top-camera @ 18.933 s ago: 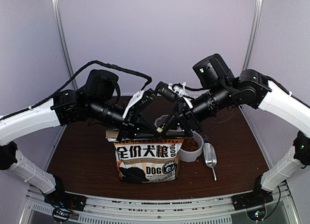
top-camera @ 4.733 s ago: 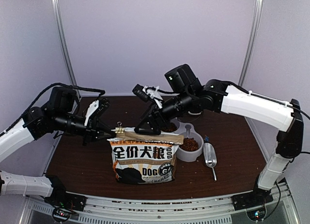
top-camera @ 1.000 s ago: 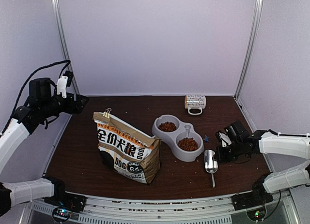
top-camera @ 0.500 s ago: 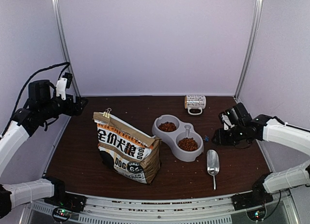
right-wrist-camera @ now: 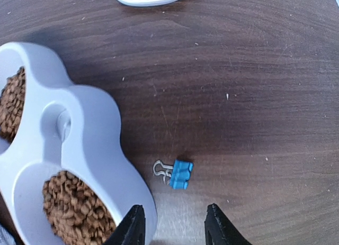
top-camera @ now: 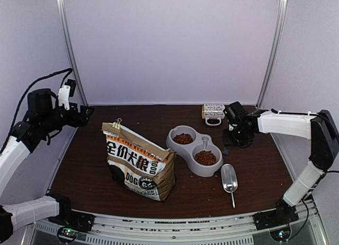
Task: Serve the pet food
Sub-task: Pick up the clamp from the center of the board.
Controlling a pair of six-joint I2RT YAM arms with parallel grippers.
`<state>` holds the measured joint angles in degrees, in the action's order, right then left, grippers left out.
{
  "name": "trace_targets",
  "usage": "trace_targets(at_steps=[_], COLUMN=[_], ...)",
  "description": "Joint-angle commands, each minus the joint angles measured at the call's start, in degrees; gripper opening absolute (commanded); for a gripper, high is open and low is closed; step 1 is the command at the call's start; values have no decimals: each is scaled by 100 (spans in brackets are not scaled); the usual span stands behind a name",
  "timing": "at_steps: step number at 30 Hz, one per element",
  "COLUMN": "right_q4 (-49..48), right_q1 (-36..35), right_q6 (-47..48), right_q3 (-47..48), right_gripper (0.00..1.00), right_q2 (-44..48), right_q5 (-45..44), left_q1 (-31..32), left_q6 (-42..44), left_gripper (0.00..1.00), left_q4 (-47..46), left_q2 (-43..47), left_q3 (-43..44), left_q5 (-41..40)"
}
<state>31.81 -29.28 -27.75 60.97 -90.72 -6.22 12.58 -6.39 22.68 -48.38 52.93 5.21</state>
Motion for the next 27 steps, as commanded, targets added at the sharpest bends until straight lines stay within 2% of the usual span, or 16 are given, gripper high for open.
trace_targets(at_steps=[1, 3, 6, 18, 23, 27], right_q4=[150, 205, 217, 335, 410, 499], right_q1=[-69, -78, -115, -280, -287, -306], right_q6=[-259, -340, -415, -454, -452, -460], right_q3=[372, 473, 556, 899, 999, 1088], right_gripper=[34, 29, 27, 31, 21, 17], right_q2=[-501, -733, -958, -1530, -1747, -1853], right_q5=[-516, -617, -695, -996, -1152, -1313], left_q1=[-45, -45, -45, -50, -47, -50], left_q6=[33, 26, 23, 10, 9, 6], left_gripper=[89, 89, 89, 89, 89, 89], left_q4=[-240, -237, -238, -229, -233, -237], left_q2=[72, 82, 77, 103, 134, 152], left_q3=[-11, -11, -10, -10, -10, -19], left_q5=[-20, 0, 18, 101, 112, 116])
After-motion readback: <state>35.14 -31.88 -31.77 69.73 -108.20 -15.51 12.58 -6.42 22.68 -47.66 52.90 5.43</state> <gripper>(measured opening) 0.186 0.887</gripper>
